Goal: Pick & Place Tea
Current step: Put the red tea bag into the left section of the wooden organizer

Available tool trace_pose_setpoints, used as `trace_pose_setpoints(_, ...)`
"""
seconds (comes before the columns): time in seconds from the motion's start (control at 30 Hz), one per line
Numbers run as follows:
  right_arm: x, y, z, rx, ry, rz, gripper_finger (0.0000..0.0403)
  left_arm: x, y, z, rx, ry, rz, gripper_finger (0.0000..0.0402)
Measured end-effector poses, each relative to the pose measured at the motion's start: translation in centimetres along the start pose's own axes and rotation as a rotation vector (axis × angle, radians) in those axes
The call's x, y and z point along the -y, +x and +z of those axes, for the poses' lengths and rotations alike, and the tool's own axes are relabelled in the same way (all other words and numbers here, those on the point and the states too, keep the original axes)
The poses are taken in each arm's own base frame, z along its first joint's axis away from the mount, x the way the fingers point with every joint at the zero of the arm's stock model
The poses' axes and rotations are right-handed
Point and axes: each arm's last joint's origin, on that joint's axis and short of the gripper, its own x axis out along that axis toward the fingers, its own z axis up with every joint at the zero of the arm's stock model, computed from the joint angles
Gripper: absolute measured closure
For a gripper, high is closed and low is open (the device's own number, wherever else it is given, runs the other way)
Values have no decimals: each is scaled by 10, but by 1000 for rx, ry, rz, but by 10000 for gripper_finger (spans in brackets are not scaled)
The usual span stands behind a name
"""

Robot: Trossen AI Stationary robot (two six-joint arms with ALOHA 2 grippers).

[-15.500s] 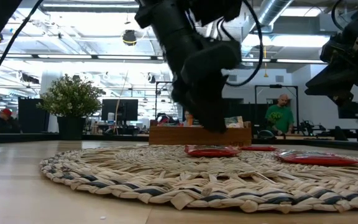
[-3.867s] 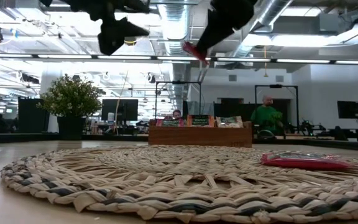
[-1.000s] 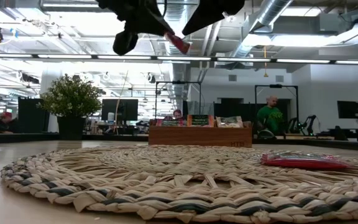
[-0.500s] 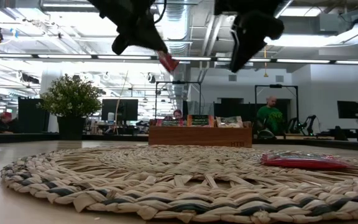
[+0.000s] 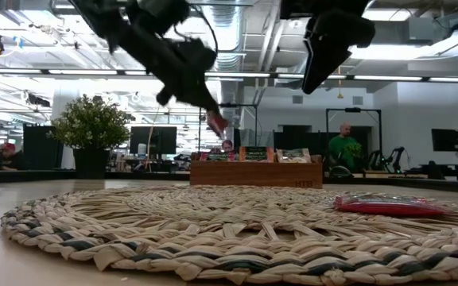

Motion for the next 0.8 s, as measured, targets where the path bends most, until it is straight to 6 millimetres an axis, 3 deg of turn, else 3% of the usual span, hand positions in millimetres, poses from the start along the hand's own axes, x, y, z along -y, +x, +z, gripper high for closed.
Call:
trace_pose_setpoints(0.27,-9,-5,-1,13,6,10,295,-12,32,-19,-78,20,-35,401)
trace_pose_setpoints(0.8,-9,-5,1,36,21,14,296,-21,44,-23,-71,163,-17,401)
